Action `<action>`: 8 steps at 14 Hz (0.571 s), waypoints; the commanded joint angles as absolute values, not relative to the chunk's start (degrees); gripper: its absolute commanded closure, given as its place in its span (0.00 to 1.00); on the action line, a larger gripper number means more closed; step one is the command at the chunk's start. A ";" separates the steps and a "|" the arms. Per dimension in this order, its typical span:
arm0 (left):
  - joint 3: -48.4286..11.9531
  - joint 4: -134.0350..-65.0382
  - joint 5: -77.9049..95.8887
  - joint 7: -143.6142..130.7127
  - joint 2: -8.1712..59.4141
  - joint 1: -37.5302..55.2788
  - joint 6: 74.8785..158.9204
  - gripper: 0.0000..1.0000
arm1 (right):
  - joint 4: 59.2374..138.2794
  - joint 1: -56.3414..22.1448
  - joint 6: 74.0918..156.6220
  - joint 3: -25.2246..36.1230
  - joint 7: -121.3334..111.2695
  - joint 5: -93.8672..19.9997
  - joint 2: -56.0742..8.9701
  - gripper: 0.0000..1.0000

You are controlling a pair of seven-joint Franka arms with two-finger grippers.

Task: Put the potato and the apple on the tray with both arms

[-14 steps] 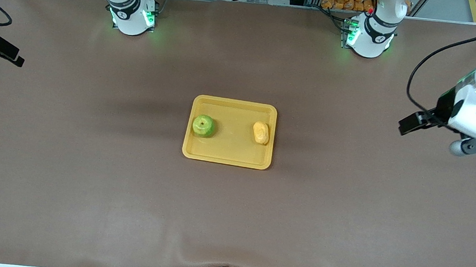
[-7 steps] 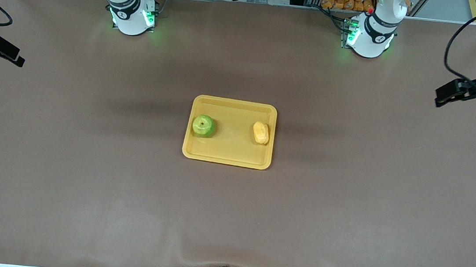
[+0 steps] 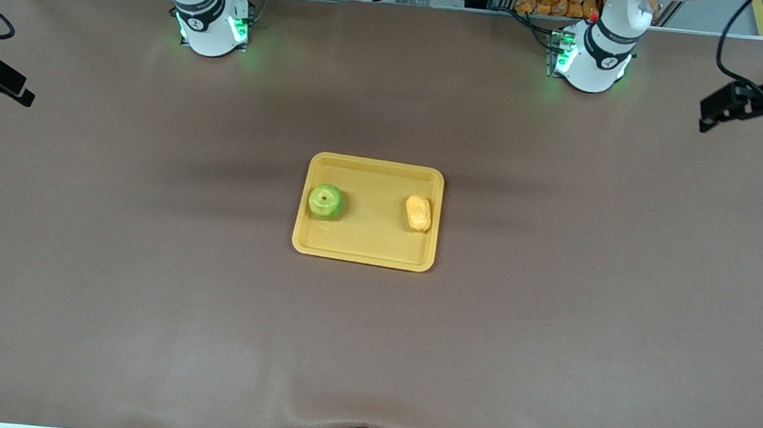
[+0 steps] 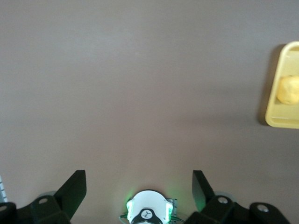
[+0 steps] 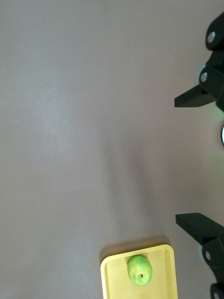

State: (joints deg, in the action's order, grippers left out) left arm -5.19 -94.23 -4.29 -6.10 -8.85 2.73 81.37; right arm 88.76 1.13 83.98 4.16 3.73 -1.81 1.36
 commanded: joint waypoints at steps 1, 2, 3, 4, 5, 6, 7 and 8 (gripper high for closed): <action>-4.83 -100.46 -2.02 -5.71 -13.97 2.72 84.46 0.00 | 87.80 1.93 83.41 3.52 4.04 -1.05 1.32 0.00; -4.92 -100.11 -2.02 -5.63 -13.80 2.64 84.38 0.00 | 87.80 1.85 83.15 3.52 4.04 -1.05 1.32 0.00; -4.83 -99.67 -2.02 -5.54 -13.62 2.64 84.20 0.00 | 87.80 1.85 83.06 3.52 4.04 -1.05 1.32 0.00; -4.83 -99.23 -2.02 -5.54 -13.28 2.64 84.11 0.00 | 87.80 1.93 83.06 3.60 3.96 -0.97 1.41 0.00; -4.83 -99.14 -2.02 -5.54 -13.10 2.64 84.02 0.00 | 87.63 2.19 83.06 3.69 3.87 -0.88 1.41 0.00; -4.83 -98.71 -2.02 -5.54 -12.57 2.64 84.02 0.00 | 87.45 2.72 82.71 3.60 3.87 -0.88 1.41 0.00; -4.83 -98.01 -2.02 -5.54 -12.31 2.64 83.94 0.00 | 87.54 2.64 82.71 3.52 4.39 -0.97 1.49 0.00; -4.83 -97.82 -2.02 -5.54 -12.30 2.55 83.94 0.00 | 87.54 2.46 82.62 3.43 4.57 -0.97 1.49 0.00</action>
State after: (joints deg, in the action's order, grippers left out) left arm -5.06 -98.33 -3.00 -6.09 -12.32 2.78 83.54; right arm 88.42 1.70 83.68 4.25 3.75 -1.78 1.36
